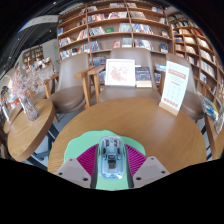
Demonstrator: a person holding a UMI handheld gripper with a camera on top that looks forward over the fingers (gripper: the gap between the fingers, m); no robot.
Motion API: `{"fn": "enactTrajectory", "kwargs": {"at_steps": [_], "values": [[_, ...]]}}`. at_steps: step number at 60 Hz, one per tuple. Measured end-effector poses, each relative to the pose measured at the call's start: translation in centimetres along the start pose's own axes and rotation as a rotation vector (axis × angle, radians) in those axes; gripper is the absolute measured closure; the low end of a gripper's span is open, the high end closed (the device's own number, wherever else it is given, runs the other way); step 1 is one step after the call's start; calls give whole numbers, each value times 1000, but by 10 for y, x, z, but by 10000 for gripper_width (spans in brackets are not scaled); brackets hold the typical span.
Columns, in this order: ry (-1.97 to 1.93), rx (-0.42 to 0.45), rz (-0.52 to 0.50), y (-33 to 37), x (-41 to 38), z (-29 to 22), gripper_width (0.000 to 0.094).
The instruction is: Arrange mouse
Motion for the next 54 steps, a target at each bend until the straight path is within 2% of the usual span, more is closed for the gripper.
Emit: {"fn": "enactTrajectory", "kwargs": {"at_steps": [5, 14, 16, 19, 21, 36, 42, 54], "values": [[31, -24, 19, -10, -14, 21, 521], [50, -2, 76, -14, -21, 33, 436], [51, -2, 84, -13, -22, 33, 362], [44, 5, 107, -5, -20, 30, 143], [38, 23, 112, 6, -18, 27, 71], [8, 167, 150, 135, 5, 8, 80], [9, 203, 157, 187, 16, 20, 80], [-9, 216, 183, 254, 38, 68, 83]]}}
Point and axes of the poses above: the point between the fingertips, and its own axes, seen from behind it with the camera up: x to the right, z down, y backward, against the way the camera looks, the point moved 7 cm from there along y, backward, against the way the camera looks, and after that the axes turned 10 degrees about z, right-handed, at the moved point
